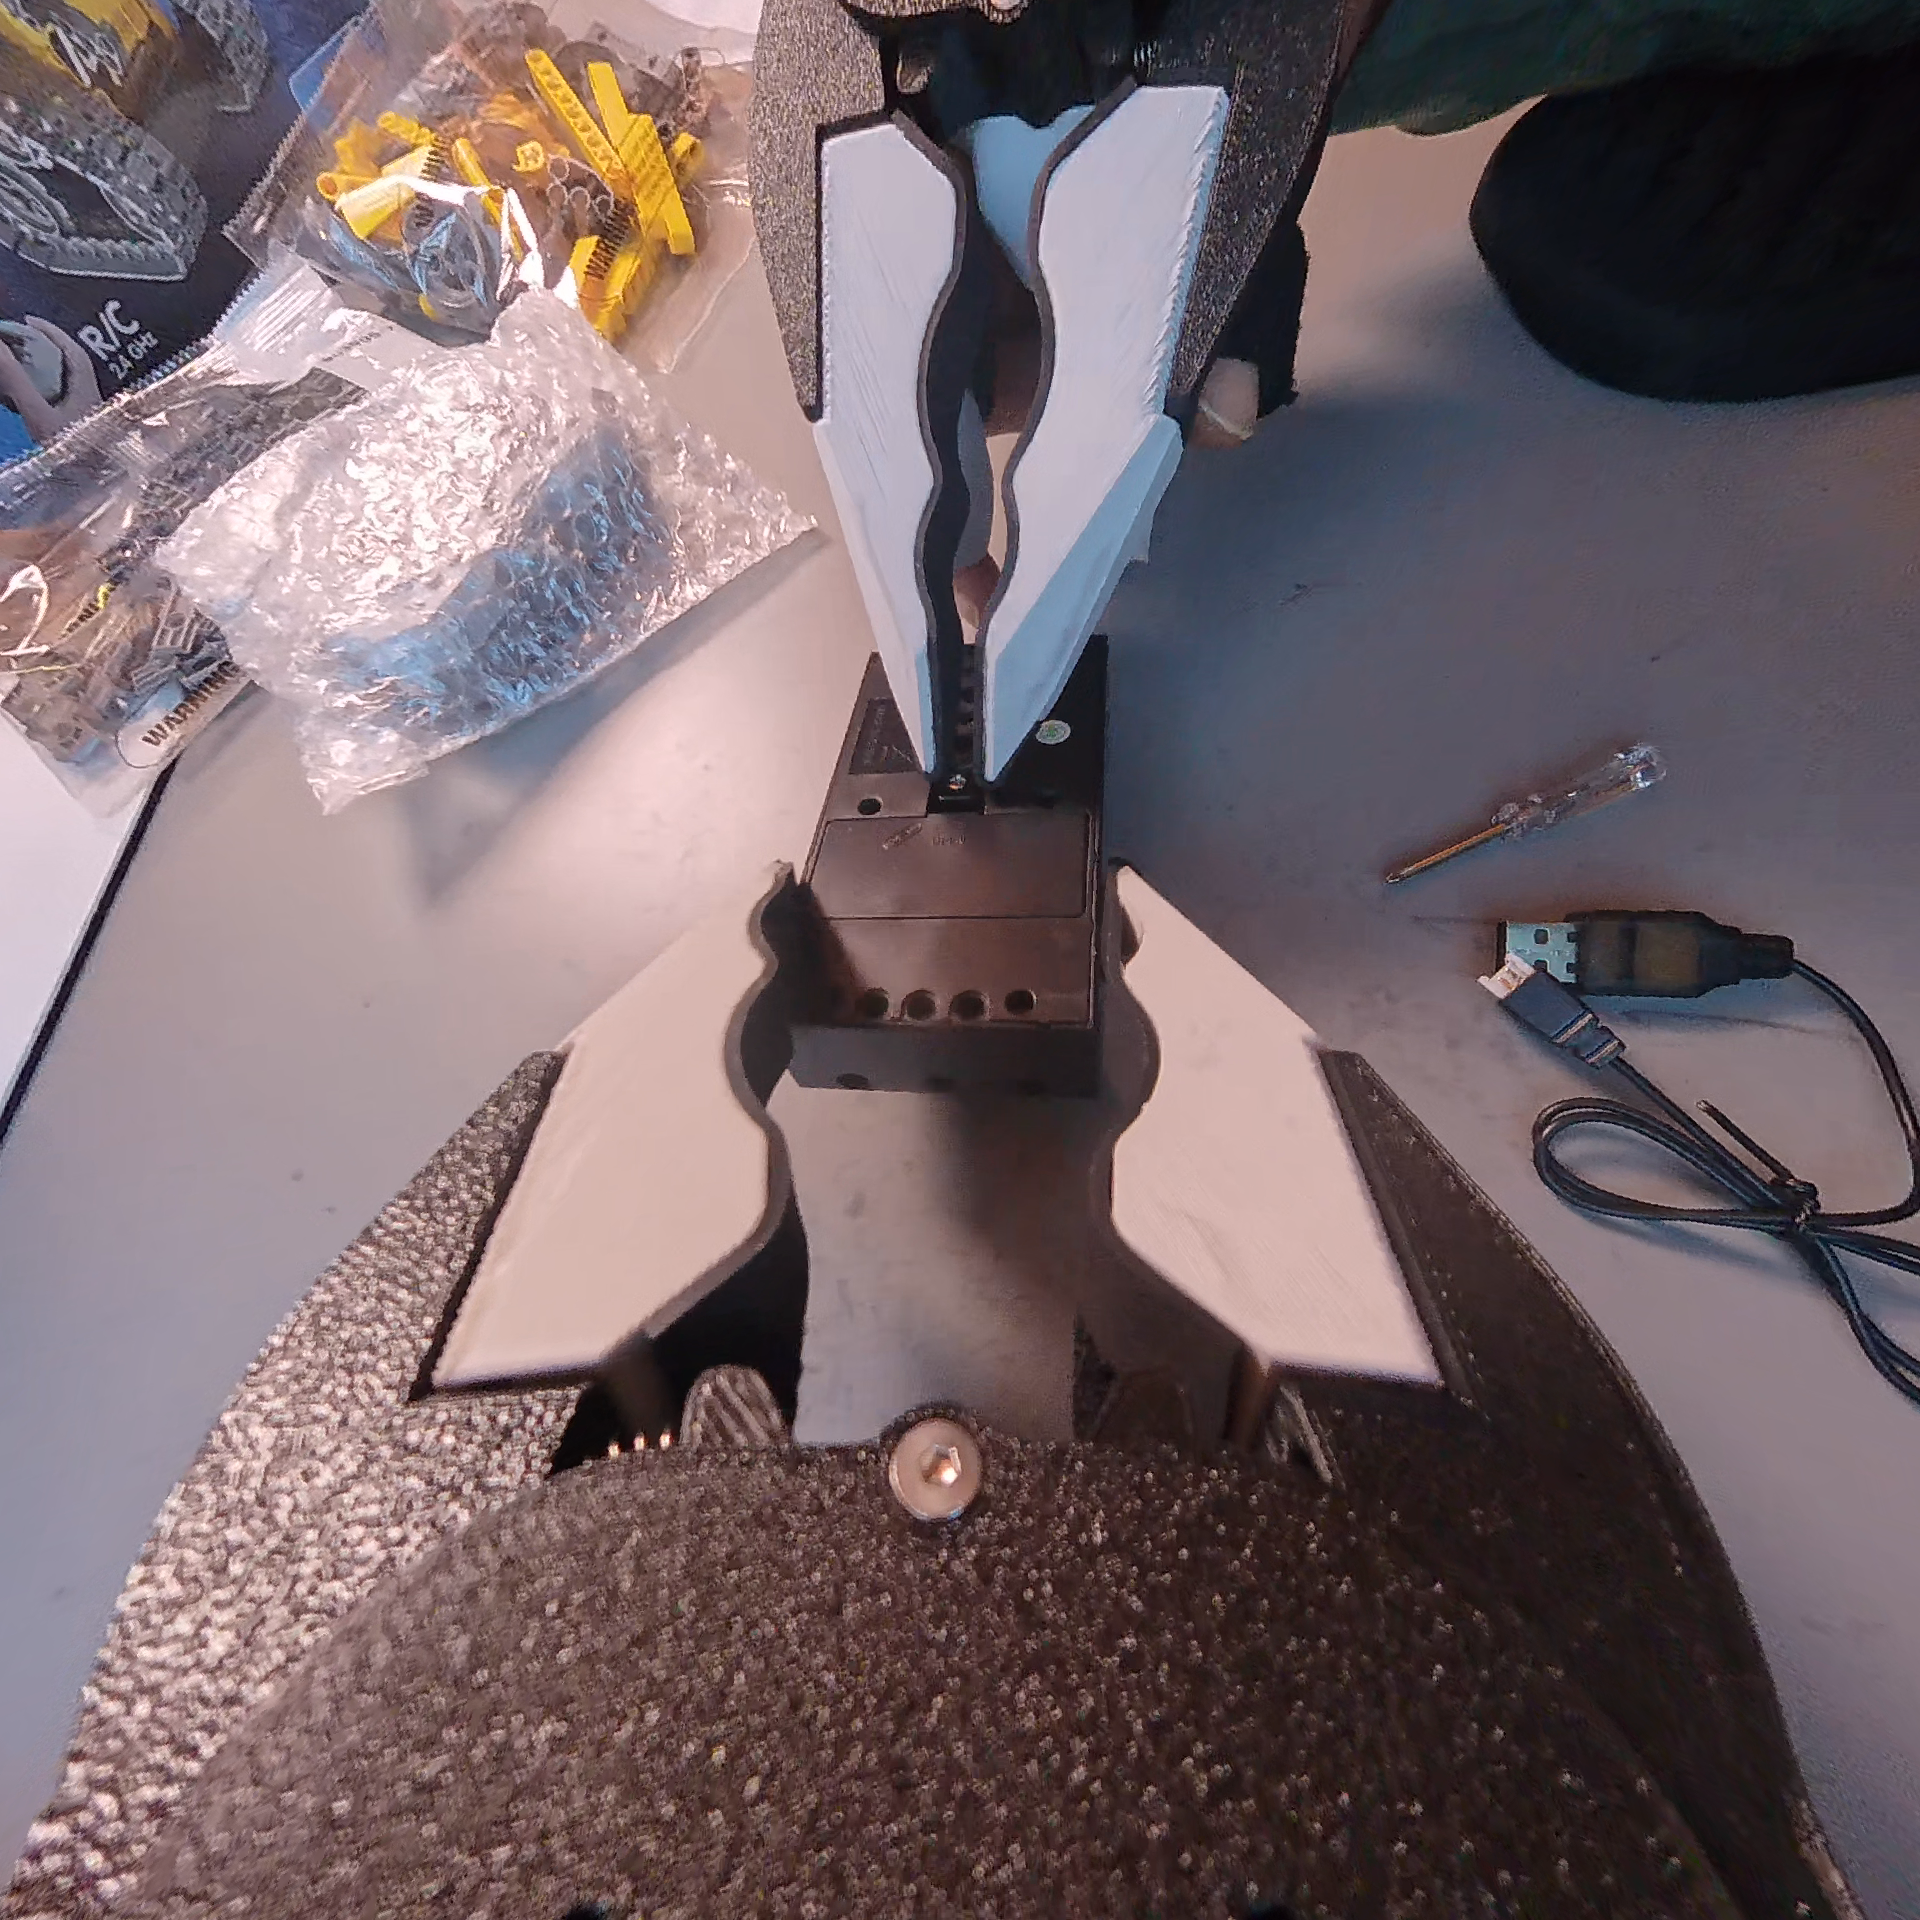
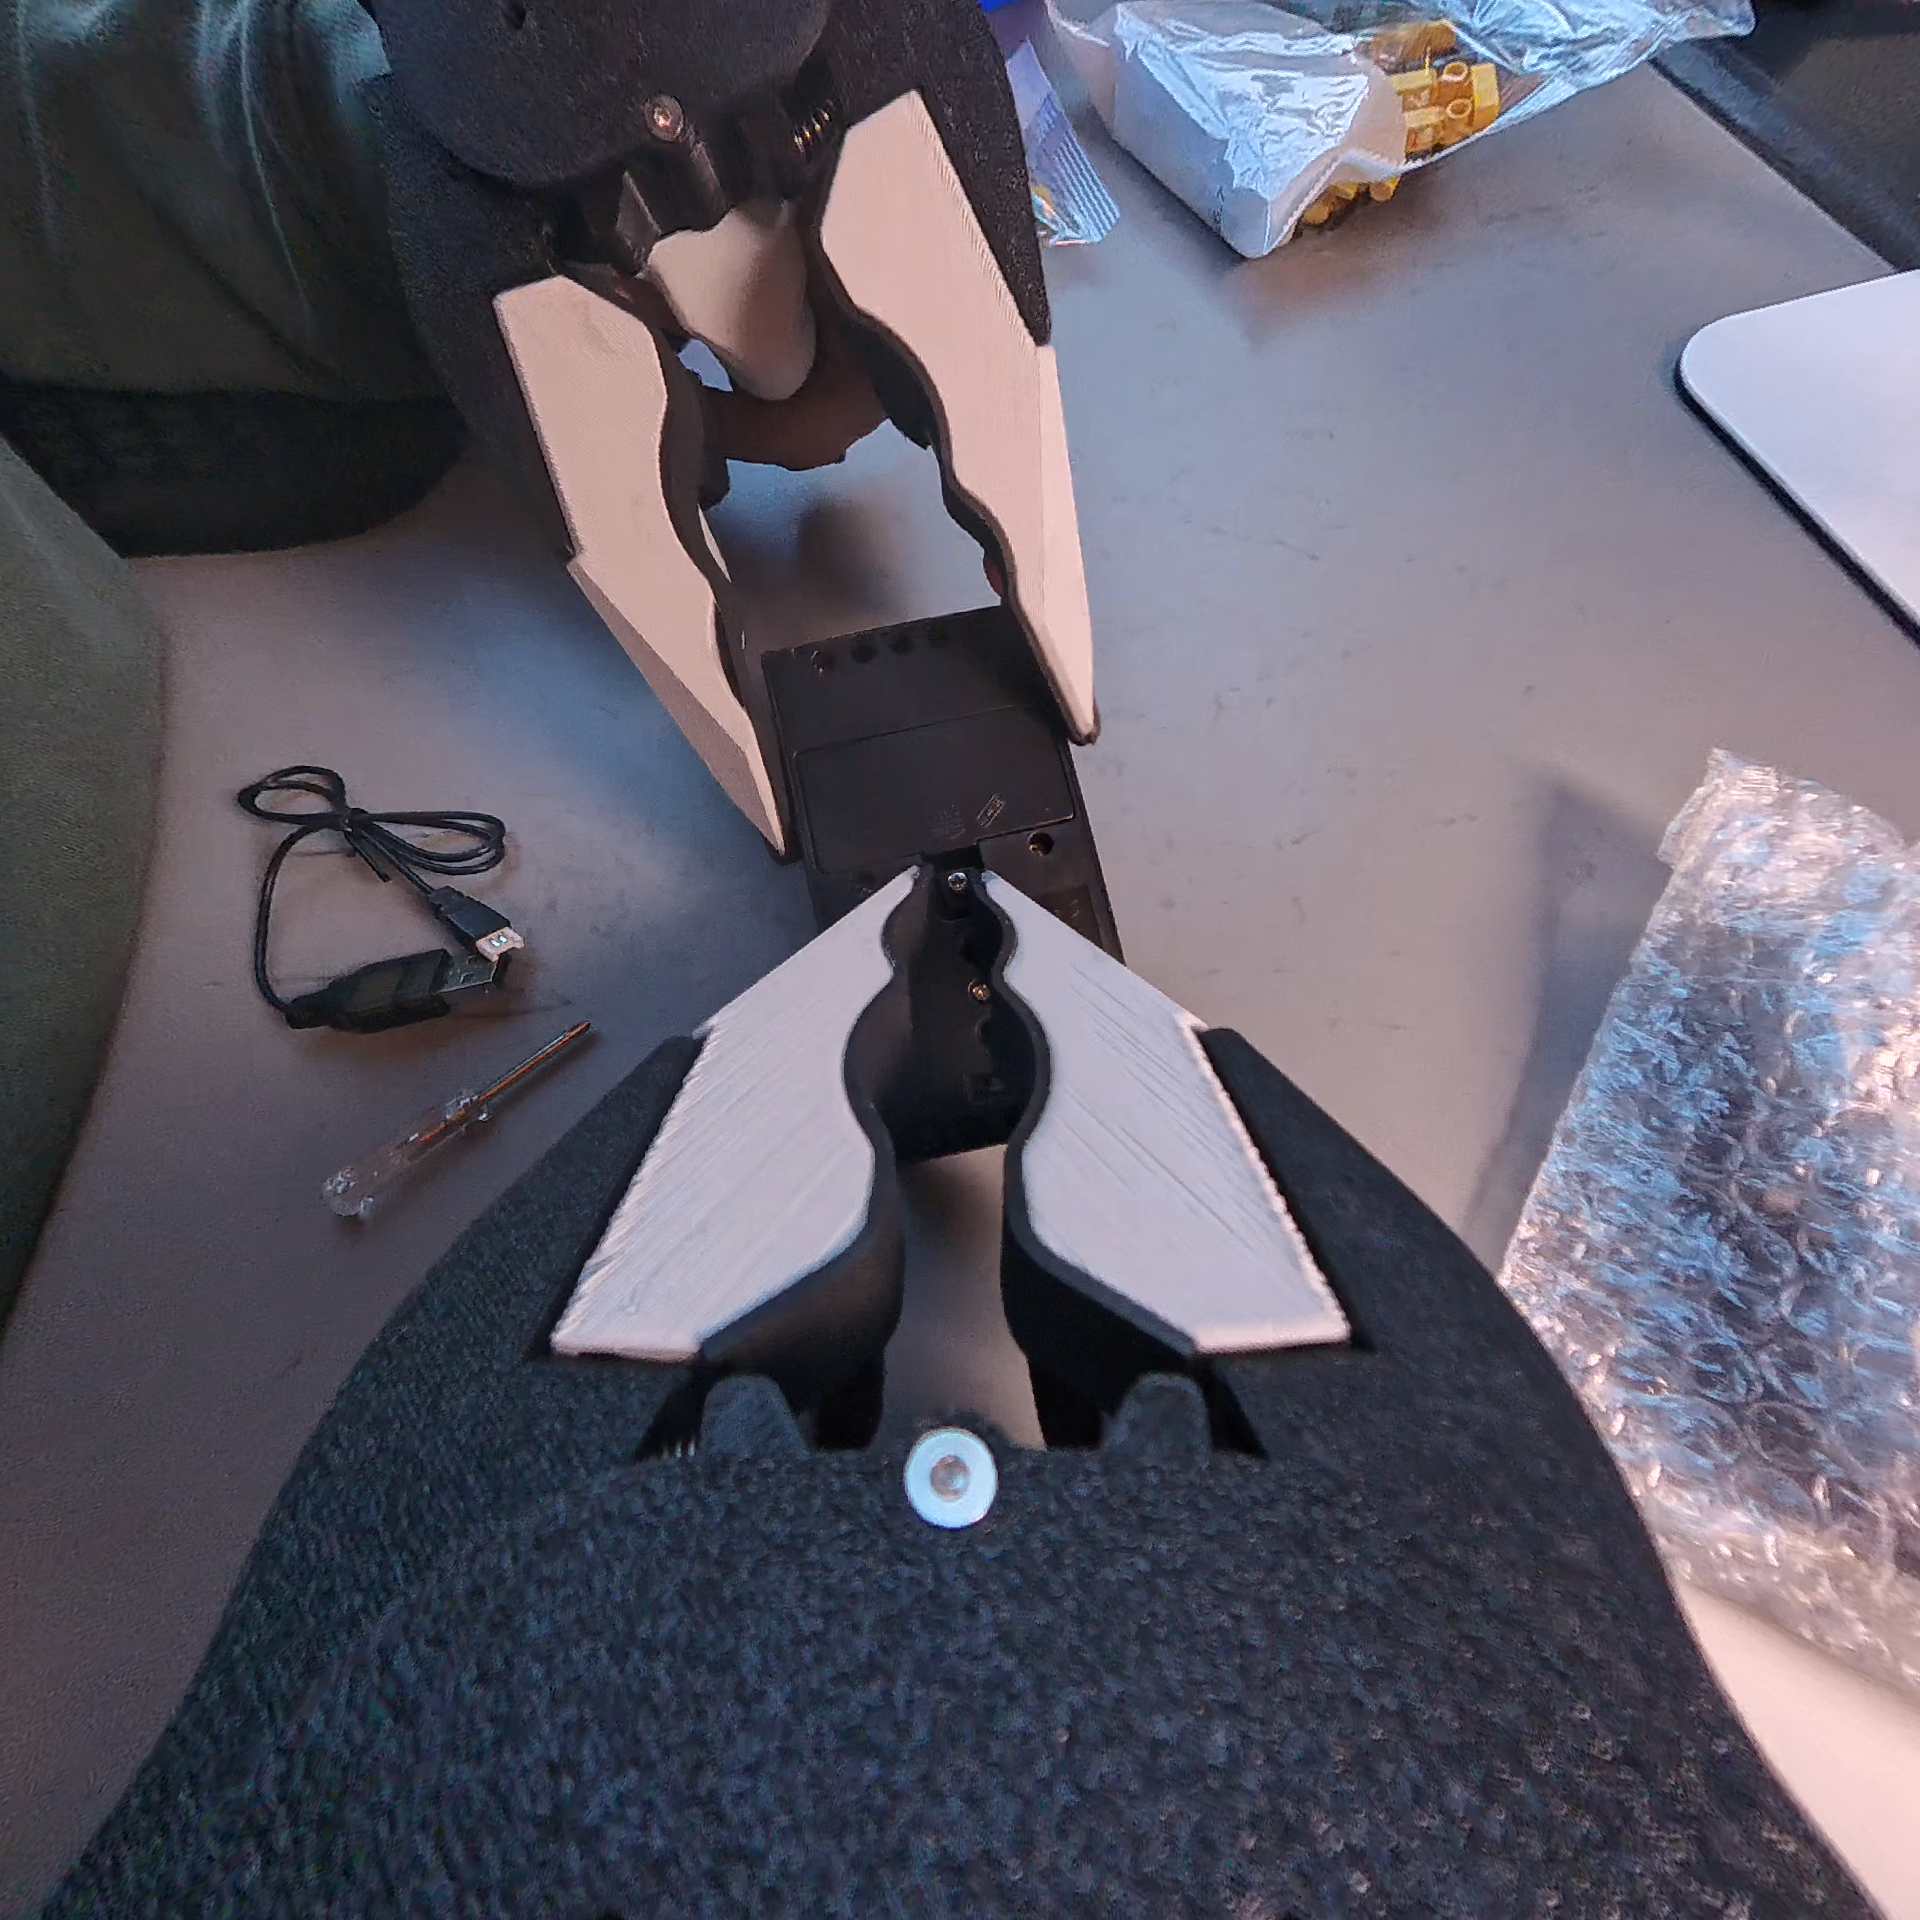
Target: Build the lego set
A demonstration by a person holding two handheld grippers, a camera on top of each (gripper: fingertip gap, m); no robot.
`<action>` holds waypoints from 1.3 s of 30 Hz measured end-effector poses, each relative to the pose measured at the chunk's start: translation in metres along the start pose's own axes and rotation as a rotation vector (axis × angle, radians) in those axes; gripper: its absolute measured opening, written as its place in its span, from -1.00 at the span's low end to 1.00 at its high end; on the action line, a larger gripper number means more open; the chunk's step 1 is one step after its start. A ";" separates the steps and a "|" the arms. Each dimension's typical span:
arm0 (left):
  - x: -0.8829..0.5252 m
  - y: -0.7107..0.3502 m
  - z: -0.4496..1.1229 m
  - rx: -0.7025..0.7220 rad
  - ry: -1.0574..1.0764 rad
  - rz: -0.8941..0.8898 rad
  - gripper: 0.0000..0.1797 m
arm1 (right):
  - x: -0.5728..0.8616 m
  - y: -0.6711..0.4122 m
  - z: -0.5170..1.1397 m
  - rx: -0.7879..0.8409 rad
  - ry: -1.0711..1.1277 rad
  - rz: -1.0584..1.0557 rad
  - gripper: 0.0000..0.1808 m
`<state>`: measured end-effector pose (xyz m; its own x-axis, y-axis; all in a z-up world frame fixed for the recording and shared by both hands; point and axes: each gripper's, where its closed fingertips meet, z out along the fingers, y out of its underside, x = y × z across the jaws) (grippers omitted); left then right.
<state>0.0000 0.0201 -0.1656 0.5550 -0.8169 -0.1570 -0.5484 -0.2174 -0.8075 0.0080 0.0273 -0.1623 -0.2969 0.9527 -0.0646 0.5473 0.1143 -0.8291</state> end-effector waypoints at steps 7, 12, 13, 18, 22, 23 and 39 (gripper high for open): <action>0.008 -0.026 -0.009 0.142 0.035 -0.030 -1.00 | 0.008 0.011 0.005 -0.074 0.046 -0.047 -1.00; -0.003 -0.013 -0.014 0.041 -0.018 0.013 -0.67 | 0.000 0.008 0.008 -0.052 0.017 -0.072 -1.00; -0.004 -0.008 -0.013 0.028 -0.012 -0.005 -0.54 | 0.000 0.006 0.007 -0.040 0.010 -0.061 -1.00; -0.012 0.025 0.002 -0.087 0.019 -0.070 -0.09 | 0.004 0.000 0.003 -0.018 0.038 -0.048 -1.00; -0.015 0.028 0.012 -0.132 0.037 -0.061 -0.14 | 0.008 0.001 0.003 -0.027 0.052 -0.022 -0.99; -0.015 0.029 0.013 -0.143 0.033 -0.051 -0.19 | 0.008 0.001 0.004 -0.032 0.052 -0.018 -0.98; -0.010 0.016 0.004 -0.093 0.013 0.006 -0.32 | 0.008 0.000 0.006 -0.024 0.049 -0.022 -0.95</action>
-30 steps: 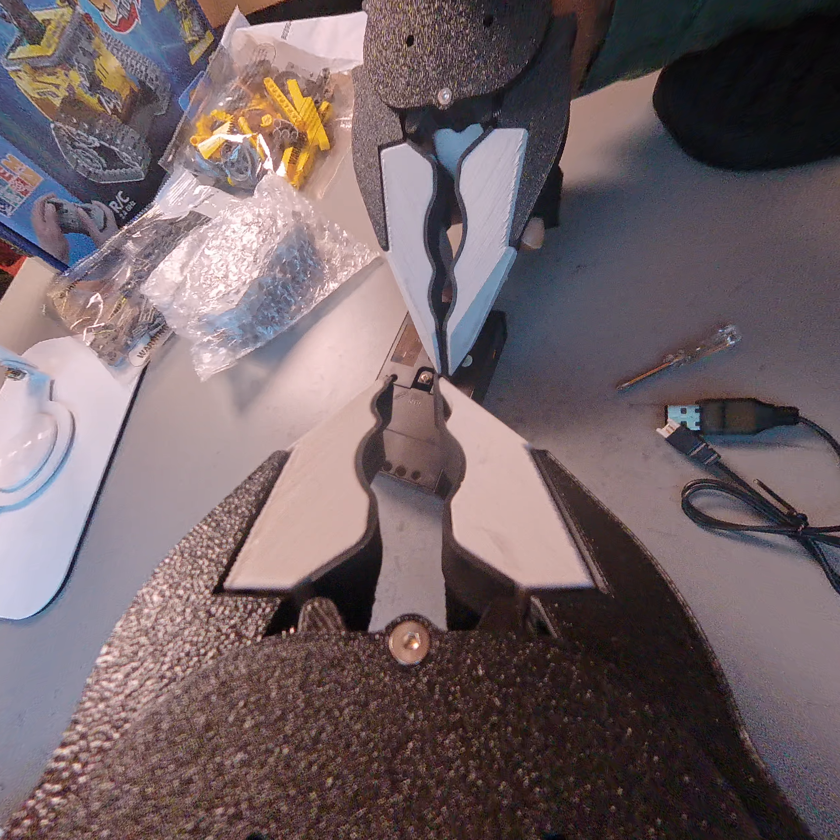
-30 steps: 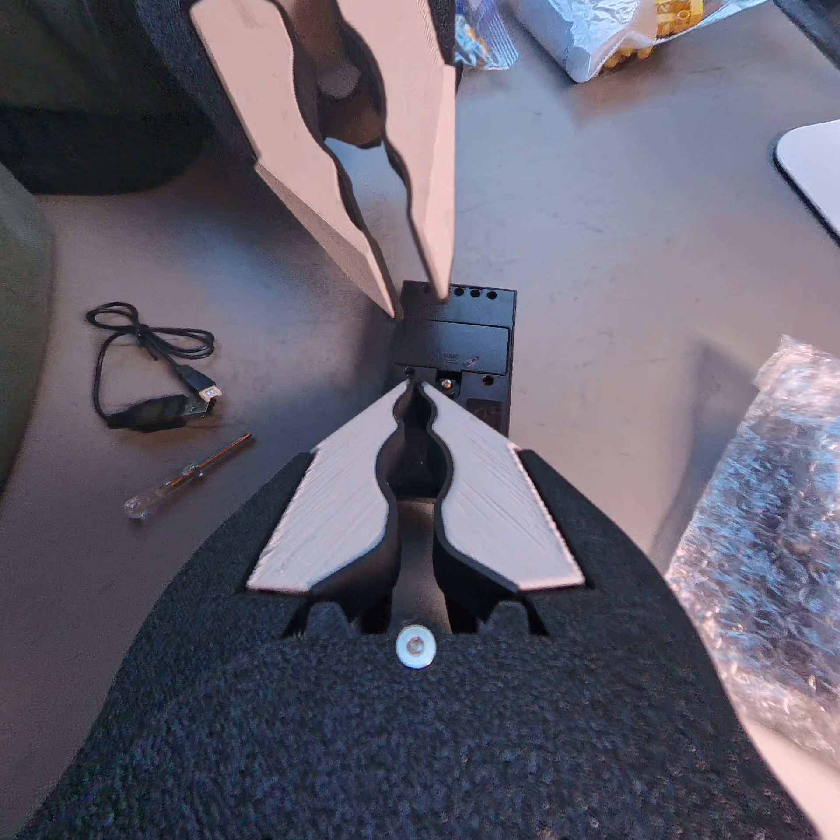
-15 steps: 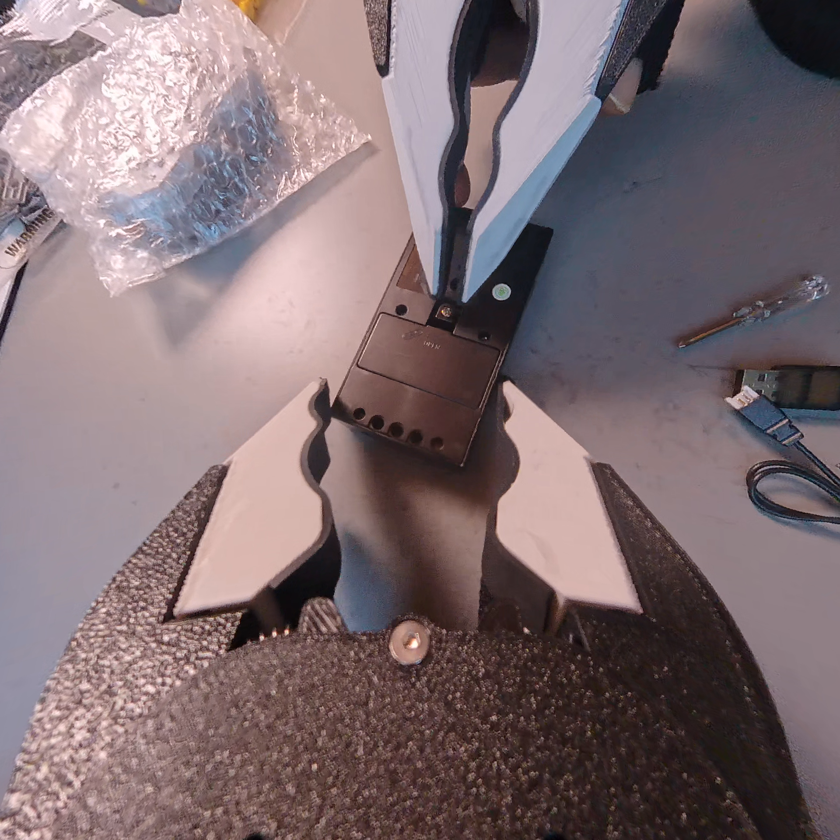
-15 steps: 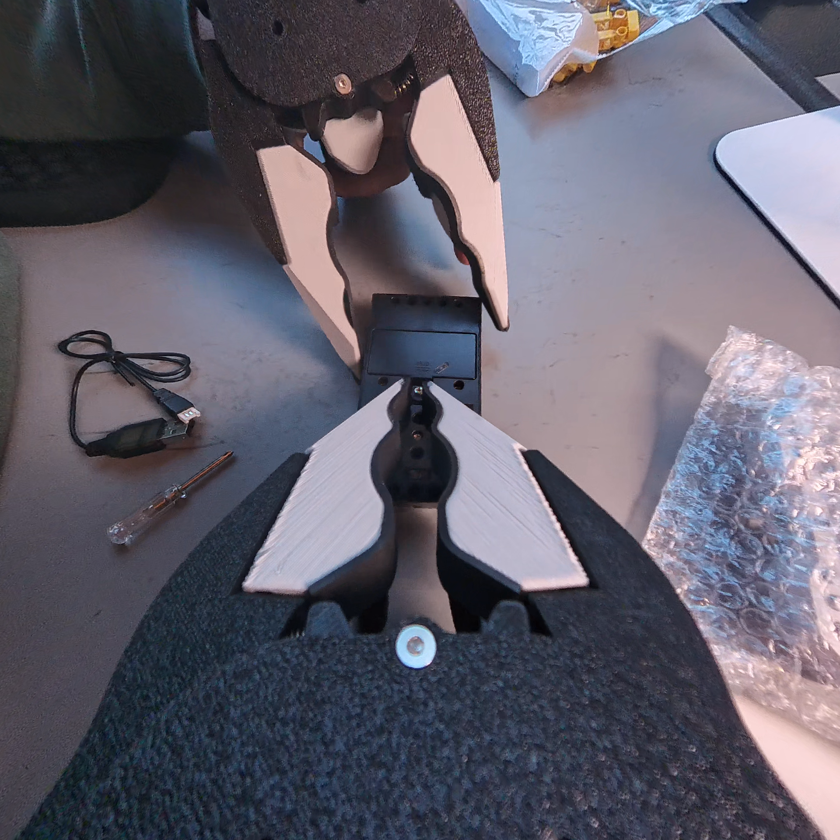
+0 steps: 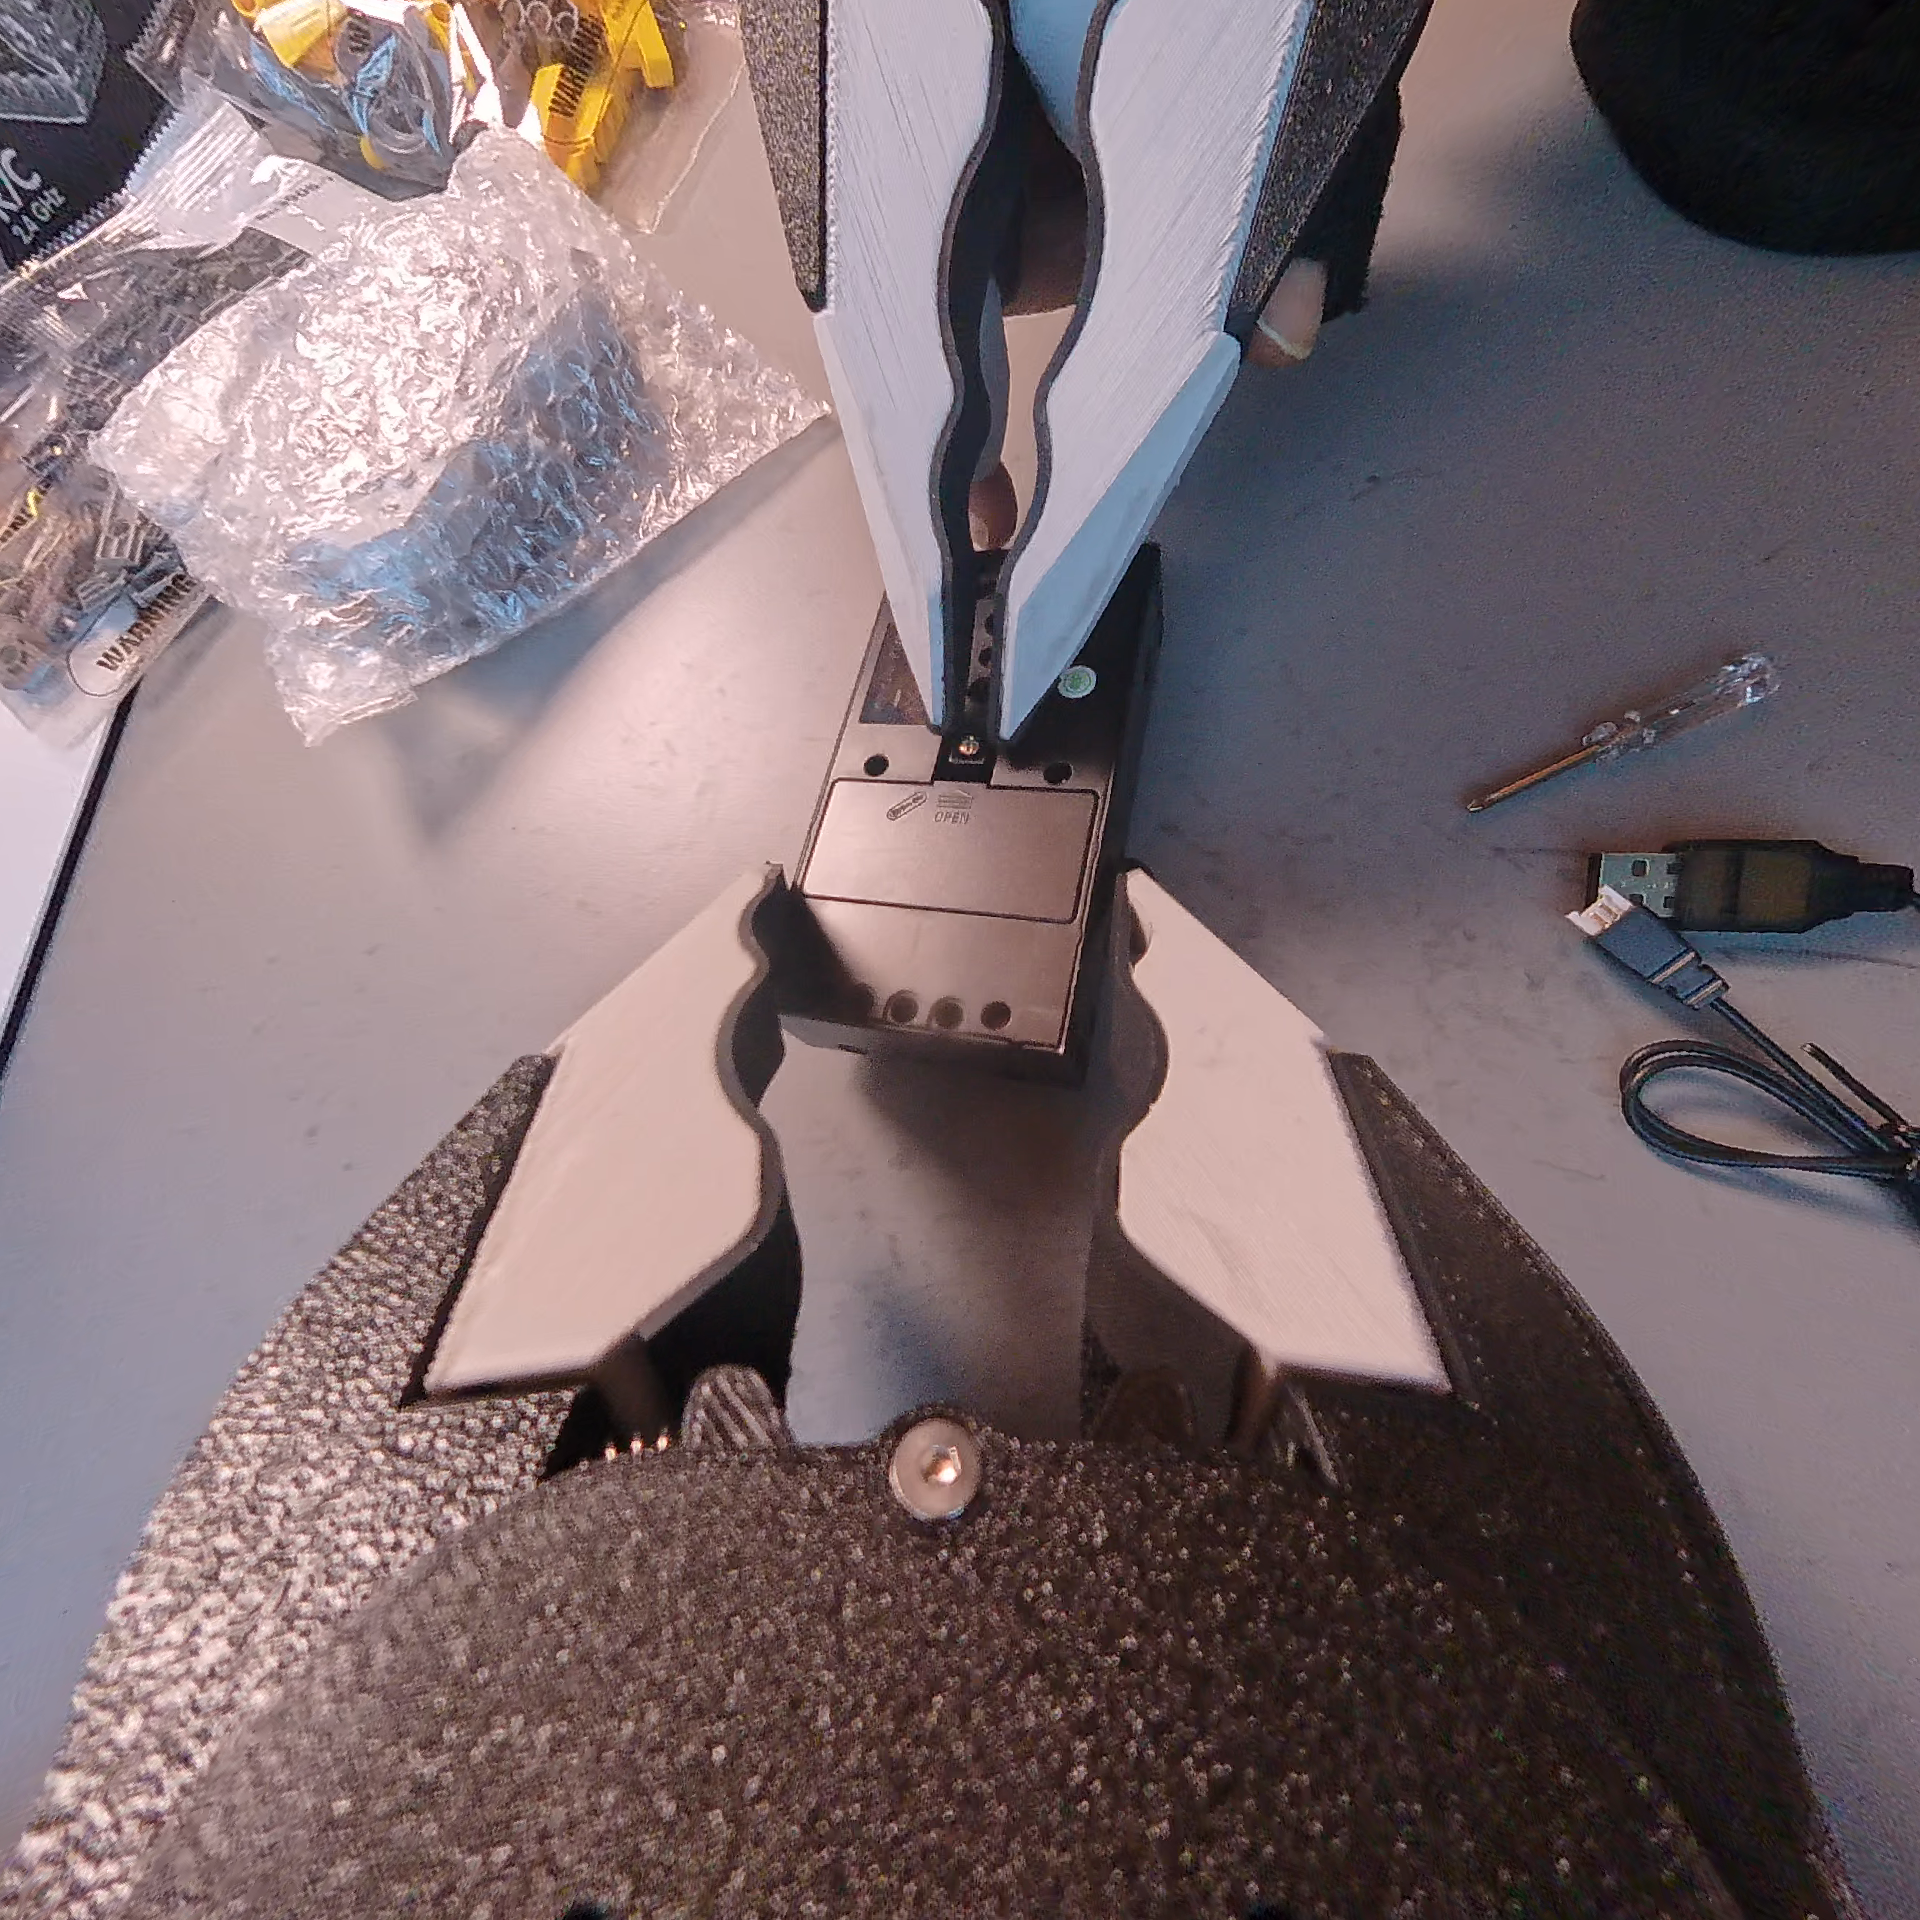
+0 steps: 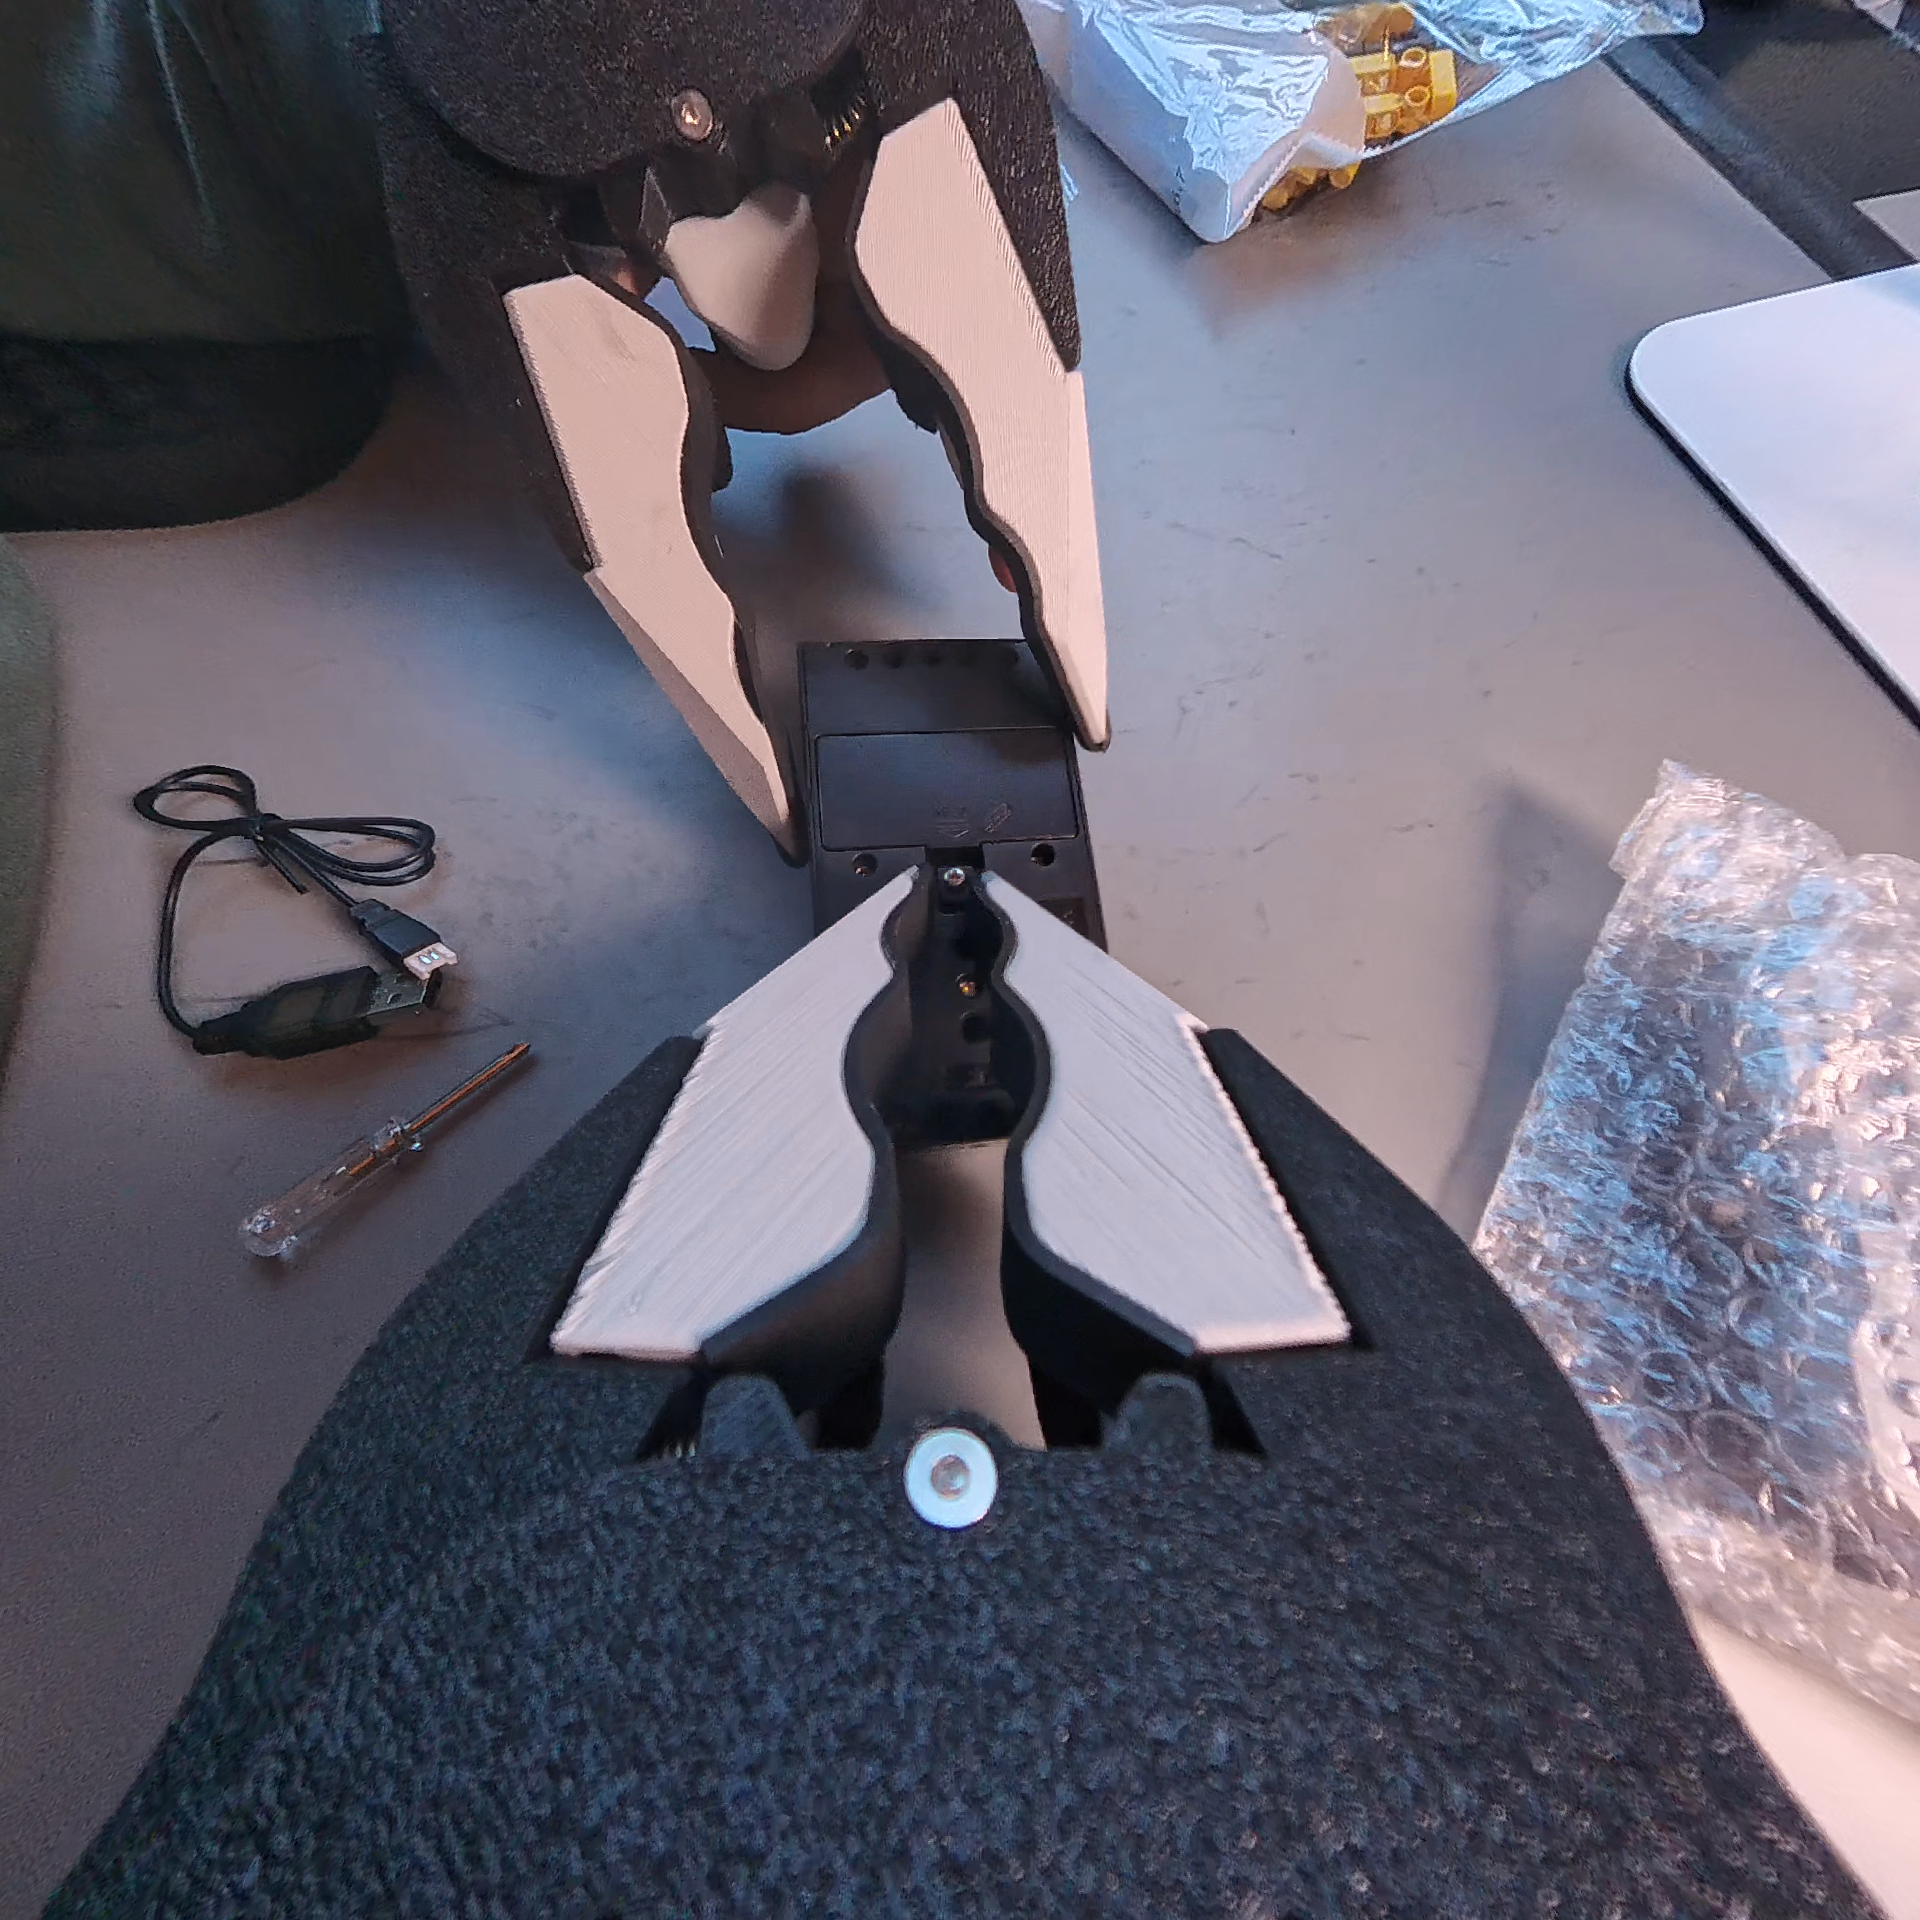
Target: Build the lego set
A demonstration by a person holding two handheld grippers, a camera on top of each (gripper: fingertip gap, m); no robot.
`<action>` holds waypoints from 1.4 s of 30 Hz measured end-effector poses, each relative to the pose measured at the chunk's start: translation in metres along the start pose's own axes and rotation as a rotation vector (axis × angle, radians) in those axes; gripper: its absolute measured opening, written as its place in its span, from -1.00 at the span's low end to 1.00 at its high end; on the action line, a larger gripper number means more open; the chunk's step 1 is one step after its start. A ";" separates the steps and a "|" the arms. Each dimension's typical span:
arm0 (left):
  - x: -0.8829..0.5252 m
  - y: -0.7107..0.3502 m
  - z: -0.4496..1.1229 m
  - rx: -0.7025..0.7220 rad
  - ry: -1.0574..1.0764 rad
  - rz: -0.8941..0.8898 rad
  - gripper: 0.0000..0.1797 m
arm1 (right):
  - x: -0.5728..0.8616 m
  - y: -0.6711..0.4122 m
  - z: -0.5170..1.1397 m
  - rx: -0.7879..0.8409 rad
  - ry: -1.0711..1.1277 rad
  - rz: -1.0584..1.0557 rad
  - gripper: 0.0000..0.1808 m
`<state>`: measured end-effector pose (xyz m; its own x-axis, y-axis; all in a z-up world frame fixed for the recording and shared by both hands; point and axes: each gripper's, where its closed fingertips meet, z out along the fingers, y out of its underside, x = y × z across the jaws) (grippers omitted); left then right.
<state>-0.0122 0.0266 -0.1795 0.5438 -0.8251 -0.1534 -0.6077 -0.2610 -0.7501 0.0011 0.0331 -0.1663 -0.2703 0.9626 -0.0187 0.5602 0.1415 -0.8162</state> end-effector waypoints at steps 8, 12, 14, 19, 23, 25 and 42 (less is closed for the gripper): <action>0.002 0.006 0.004 -0.024 0.007 0.002 -0.33 | -0.001 0.004 0.005 -0.041 -0.022 0.006 -0.94; 0.005 0.005 0.002 -0.006 0.037 -0.032 -0.34 | -0.001 0.006 0.006 -0.087 -0.008 -0.052 -0.97; 0.008 0.004 0.000 0.018 0.078 -0.067 -0.26 | -0.002 0.006 0.007 -0.101 -0.012 -0.059 -0.97; 0.002 0.010 -0.002 0.008 0.063 -0.066 -0.15 | -0.002 0.006 0.007 -0.133 -0.006 -0.119 -0.97; 0.004 0.018 0.004 -0.057 0.049 -0.030 -0.26 | -0.004 0.005 0.009 -0.151 -0.017 -0.156 -0.97; 0.004 0.018 0.004 -0.057 0.049 -0.032 -0.27 | -0.004 0.005 0.009 -0.159 -0.028 -0.164 -0.98; 0.004 0.018 0.004 -0.057 0.047 -0.041 -0.27 | -0.006 0.003 0.008 -0.033 -0.171 0.011 -1.00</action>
<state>-0.0188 0.0211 -0.1965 0.5417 -0.8355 -0.0924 -0.6183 -0.3216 -0.7172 -0.0020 0.0264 -0.1739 -0.3917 0.9111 -0.1282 0.5888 0.1412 -0.7958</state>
